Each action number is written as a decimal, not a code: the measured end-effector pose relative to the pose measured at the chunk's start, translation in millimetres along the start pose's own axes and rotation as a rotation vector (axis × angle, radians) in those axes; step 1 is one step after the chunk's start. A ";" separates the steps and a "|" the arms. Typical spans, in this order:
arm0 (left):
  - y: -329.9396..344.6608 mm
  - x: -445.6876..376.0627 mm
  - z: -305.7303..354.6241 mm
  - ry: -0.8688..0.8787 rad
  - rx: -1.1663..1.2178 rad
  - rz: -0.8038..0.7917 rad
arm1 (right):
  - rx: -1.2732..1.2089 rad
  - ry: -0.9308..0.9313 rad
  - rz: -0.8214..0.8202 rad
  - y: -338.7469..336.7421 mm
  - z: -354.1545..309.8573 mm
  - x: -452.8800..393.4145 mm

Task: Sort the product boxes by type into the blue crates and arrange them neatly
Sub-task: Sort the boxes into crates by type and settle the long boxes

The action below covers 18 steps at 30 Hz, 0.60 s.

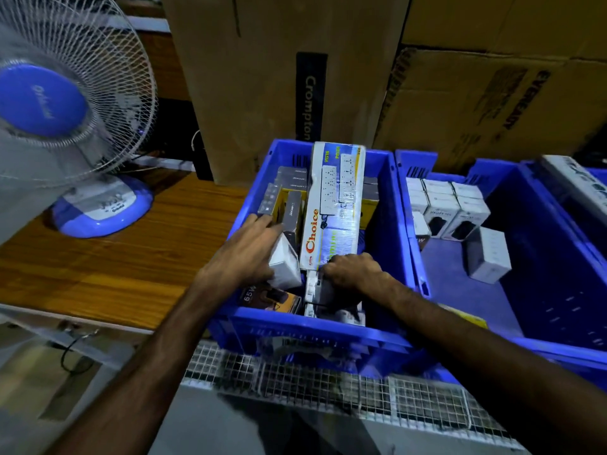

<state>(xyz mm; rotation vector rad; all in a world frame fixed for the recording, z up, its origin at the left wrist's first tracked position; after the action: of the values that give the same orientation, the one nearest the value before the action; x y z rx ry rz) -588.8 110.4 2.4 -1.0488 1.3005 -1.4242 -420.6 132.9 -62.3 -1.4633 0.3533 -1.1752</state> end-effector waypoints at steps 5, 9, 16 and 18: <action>-10.2 16.4 -3.2 -0.032 0.091 0.096 | 0.006 -0.020 0.022 1.8 1.0 -3.9; -20.6 26.4 -7.3 -0.038 0.134 0.168 | 0.031 -0.057 0.067 1.6 0.2 -7.2; -25.3 41.7 -10.5 -0.086 0.198 0.247 | 0.244 -0.210 0.137 -12.3 -19.7 -10.2; -24.0 45.3 -10.8 -0.093 0.218 0.265 | 0.245 -0.205 0.140 -13.7 -21.9 -13.0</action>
<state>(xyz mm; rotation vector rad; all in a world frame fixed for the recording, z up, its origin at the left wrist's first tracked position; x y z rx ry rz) -611.3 69.4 26.0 -0.7582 1.1413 -1.2677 -449.3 134.3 -60.0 -1.3083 0.1607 -0.9129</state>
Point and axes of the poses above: each hand's wrist, its own x-axis away from the middle knuckle, its own y-axis out of the palm, z = x × y, the point moved 7 cm from there along -x, towards the middle knuckle
